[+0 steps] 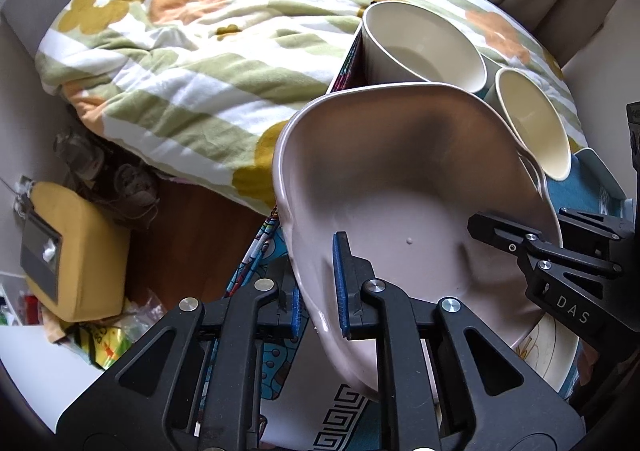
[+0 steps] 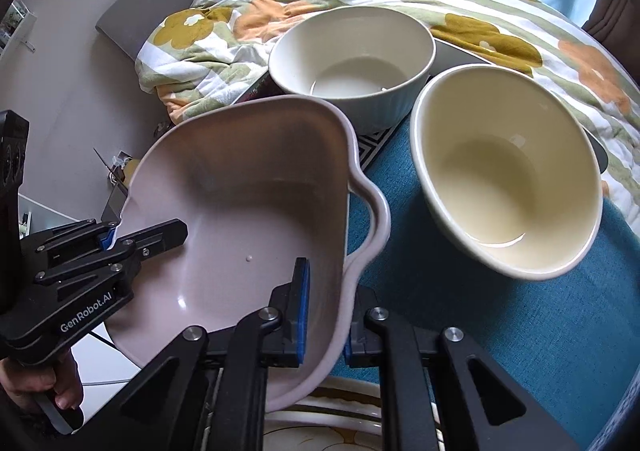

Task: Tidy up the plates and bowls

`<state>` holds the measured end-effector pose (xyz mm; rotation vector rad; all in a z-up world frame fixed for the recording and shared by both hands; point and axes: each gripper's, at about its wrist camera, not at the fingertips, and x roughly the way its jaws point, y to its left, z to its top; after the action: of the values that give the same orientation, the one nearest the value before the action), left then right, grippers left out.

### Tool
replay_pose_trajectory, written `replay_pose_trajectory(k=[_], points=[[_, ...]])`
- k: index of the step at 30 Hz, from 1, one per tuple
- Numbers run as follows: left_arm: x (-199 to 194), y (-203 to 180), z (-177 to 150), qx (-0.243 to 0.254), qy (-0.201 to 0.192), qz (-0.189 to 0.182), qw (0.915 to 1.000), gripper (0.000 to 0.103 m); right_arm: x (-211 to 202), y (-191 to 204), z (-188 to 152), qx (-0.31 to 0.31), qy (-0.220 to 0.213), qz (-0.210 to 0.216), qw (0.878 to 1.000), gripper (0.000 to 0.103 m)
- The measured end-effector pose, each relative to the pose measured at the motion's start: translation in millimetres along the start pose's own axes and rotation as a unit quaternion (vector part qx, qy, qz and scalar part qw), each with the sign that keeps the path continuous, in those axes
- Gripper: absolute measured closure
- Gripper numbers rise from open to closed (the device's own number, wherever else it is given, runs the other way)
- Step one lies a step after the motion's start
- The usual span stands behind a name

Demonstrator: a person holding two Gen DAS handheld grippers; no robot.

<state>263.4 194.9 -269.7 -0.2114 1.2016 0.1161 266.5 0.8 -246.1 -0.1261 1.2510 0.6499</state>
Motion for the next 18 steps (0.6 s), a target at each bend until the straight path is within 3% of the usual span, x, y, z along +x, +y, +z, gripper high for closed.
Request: replay_pose_trajectory(k=[9,18], points=[[-69.2,-42.0,-14.3,0.025,-0.057,0.008,0.9980,0.092,-69.0,-3.3,-28.2,0.002,-0.064,0.006,0.998,0.091],[-122.5,-144.6,-60.8,0.086,-0.085,-0.030,0.9921,0.092,-163.1,-48.9,-115.9,0.054,-0.121,-0.022,0.991,0.091]])
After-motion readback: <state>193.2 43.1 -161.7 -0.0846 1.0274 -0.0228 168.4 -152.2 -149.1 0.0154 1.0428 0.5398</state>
